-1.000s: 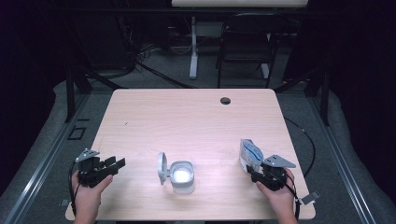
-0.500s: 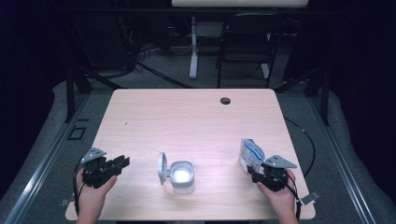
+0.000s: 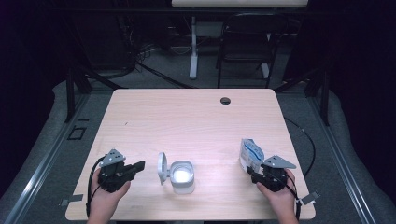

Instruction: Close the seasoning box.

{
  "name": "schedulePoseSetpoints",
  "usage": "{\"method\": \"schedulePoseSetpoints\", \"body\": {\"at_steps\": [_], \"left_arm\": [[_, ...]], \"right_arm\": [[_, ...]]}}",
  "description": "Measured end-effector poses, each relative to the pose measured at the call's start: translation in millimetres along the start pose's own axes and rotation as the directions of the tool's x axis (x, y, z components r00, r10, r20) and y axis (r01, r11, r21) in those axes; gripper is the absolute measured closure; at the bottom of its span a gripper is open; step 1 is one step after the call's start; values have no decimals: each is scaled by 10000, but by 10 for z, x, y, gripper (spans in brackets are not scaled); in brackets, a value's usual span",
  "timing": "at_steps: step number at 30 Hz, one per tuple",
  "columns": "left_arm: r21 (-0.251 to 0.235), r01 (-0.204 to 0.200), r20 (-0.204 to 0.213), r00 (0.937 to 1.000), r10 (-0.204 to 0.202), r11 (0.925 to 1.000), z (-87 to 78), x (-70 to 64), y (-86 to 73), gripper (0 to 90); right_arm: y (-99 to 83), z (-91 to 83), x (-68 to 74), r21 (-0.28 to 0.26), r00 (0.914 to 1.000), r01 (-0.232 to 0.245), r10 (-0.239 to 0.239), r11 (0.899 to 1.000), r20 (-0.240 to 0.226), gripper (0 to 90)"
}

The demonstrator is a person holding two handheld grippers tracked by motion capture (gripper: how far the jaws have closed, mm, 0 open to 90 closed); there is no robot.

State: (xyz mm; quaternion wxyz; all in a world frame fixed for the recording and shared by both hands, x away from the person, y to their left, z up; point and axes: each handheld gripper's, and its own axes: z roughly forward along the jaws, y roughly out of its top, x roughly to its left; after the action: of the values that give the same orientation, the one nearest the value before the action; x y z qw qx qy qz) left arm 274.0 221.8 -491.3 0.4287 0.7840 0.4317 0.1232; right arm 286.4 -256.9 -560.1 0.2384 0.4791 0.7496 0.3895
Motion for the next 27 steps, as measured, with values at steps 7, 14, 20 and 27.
{"method": "schedulePoseSetpoints", "body": {"at_steps": [7,14,20,27], "left_arm": [[83,-586,673,9961,579,9982,35,-227,58,900],[68,-987,965,9905,976,9951,76,-409,80,900],[97,-1204,1158,9862,1185,9927,115,-493,84,900],[48,-1238,1377,9829,1220,9923,153,-545,86,900]], "right_arm": [[0,6,11,-76,10000,11,-11,10000,-29,452],[5,4,21,-53,10000,8,-8,10000,-42,451],[4,8,23,-68,10000,-10,10,10000,-50,451],[-1,20,32,-108,10000,-46,46,9999,-79,451]]}}
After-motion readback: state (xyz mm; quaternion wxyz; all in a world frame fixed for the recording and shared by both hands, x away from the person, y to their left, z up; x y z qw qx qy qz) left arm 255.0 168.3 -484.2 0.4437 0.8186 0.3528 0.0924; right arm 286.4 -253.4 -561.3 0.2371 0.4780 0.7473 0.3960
